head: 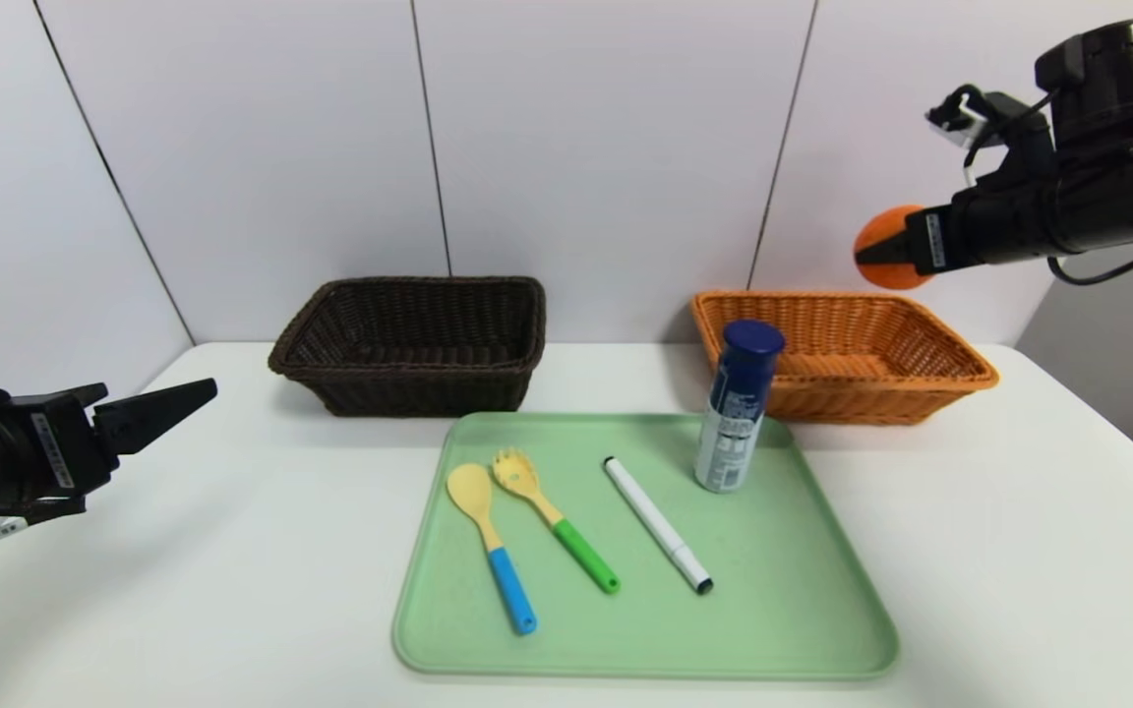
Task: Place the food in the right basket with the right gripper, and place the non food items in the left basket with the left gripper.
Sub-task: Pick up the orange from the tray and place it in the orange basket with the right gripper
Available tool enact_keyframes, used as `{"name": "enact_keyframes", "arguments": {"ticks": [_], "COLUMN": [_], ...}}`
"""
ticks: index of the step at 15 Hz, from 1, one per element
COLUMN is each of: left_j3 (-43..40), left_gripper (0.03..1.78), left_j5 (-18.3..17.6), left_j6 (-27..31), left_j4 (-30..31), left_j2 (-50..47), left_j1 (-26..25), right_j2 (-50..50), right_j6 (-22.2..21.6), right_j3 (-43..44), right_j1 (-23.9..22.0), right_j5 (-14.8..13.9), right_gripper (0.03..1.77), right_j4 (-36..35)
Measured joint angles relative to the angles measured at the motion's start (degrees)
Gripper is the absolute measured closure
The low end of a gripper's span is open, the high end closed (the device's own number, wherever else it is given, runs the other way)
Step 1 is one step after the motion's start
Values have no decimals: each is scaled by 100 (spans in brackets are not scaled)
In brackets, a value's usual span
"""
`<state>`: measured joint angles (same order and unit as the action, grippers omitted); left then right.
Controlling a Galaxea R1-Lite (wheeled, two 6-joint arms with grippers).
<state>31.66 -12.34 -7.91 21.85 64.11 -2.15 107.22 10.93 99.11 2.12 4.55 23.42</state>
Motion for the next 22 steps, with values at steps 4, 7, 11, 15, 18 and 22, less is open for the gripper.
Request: {"name": "enact_keyframes", "arguments": {"ticks": [4, 7, 11, 15, 18, 22], "left_j3": [-40, -60, -126, -228, -232, -232], "left_gripper": [12, 12, 12, 12, 12, 12], "left_j5": [38, 60, 63, 73, 74, 63], "left_j6": [4, 17, 15, 15, 15, 21], "left_j4": [6, 12, 6, 15, 15, 15], "left_j2": [-6, -22, -78, -135, -151, -152], "left_j1": [-11, -11, -11, -13, -13, -11], "right_j2": [638, 1020, 1554, 1938, 2046, 2054], "right_j6": [20, 0, -11, -7, -30, -44], "right_j3": [202, 255, 701, 974, 992, 983], "right_j1": [-302, -372, -379, -372, -360, -355], "right_j5": [-271, -279, -282, -351, -356, -345], "right_gripper": [68, 68, 68, 68, 68, 47], "right_j4": [255, 268, 268, 288, 290, 271]}}
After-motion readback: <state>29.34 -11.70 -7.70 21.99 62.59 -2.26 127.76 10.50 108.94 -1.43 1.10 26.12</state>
